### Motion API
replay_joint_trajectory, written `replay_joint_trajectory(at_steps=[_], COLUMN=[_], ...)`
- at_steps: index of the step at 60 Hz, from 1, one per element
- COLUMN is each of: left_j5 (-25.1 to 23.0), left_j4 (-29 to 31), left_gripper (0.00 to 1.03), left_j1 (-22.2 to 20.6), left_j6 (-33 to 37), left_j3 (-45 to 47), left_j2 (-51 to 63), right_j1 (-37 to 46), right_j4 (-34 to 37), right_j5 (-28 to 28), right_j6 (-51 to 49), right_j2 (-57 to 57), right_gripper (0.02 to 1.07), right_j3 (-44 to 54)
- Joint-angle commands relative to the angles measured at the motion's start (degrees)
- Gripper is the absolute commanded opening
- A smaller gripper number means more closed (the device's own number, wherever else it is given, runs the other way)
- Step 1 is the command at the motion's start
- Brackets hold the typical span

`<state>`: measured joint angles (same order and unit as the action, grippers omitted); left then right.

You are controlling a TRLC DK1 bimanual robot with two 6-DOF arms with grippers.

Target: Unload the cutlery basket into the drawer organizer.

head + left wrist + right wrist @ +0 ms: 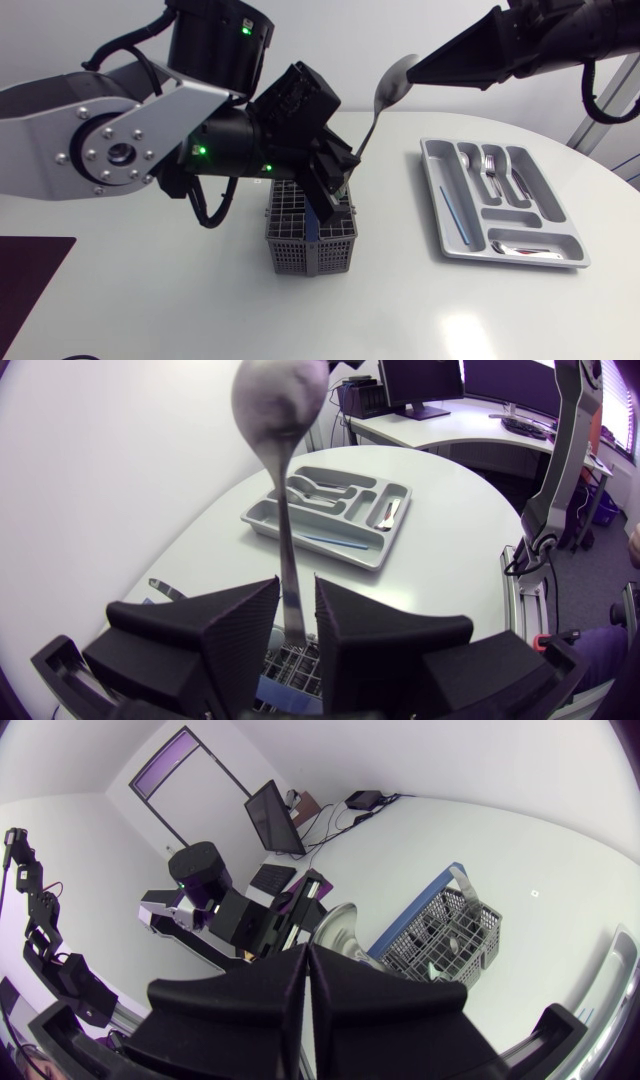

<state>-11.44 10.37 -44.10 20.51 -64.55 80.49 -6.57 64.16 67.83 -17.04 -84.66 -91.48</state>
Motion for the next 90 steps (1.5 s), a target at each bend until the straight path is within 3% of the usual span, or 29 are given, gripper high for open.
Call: replay_joint_trajectory(at_steps=[1,49,65,90], left_j5=[0.46,4.76,4.76,4.76], left_j4=[-0.70,-5.10,-5.19,-5.19], left_gripper=[0.46,0.45,0.23,0.21], left_j1=[-0.73,-1.08,-0.90,-0.90], left_j6=[-1.35,-1.44,-1.53,-1.70], left_j3=[-1.80,-2.77,-2.77,-2.15], left_j2=[1.51,3.89,3.89,3.62], right_j1=[0.33,-0.55,-0.55,-1.34], right_j4=[-1.32,-5.45,-7.03,-8.79], right_j5=[1.51,2.13,2.13,2.39], right_j6=[2.97,8.86,10.01,10.27], right_j2=[-0.59,1.69,1.96,2.49], right_gripper=[0.08,0.08,0.08,0.08], right_j3=[1.57,3.59,4.29,6.14])
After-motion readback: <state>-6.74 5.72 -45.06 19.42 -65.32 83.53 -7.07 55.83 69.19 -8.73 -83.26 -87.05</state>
